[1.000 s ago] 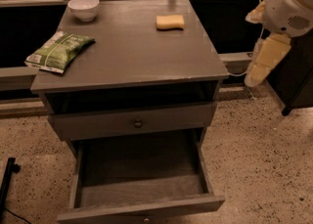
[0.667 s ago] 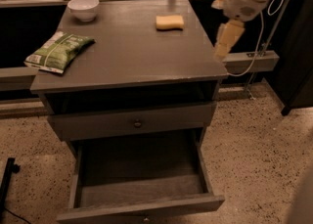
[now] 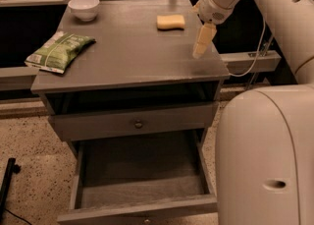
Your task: Place sponge into middle drawer
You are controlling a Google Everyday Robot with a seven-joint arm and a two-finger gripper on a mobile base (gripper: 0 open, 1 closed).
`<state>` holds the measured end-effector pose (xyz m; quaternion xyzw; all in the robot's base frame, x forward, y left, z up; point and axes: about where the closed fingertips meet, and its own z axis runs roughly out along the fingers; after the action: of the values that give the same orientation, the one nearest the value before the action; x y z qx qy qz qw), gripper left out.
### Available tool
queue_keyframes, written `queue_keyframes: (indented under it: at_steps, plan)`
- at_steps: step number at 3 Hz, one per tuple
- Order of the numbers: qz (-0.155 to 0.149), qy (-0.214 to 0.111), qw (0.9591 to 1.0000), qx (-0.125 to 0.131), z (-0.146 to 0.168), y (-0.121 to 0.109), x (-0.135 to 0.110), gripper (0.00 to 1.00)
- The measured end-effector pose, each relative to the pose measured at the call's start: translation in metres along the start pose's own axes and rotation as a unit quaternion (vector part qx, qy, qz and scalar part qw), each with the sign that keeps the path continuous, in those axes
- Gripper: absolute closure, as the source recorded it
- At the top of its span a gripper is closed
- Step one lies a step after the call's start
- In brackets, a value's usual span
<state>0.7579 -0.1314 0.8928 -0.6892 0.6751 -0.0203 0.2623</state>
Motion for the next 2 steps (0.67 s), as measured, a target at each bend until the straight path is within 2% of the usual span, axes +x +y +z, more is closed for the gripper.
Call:
queue_keyframes:
  at_steps: [1,2]
  plan:
    - [0.020,-0.038,0.9987,0.025,0.002,-0.016,-0.006,0.00]
    - [0.053,-0.081,0.9919,0.083,0.001,-0.052,-0.013,0.00]
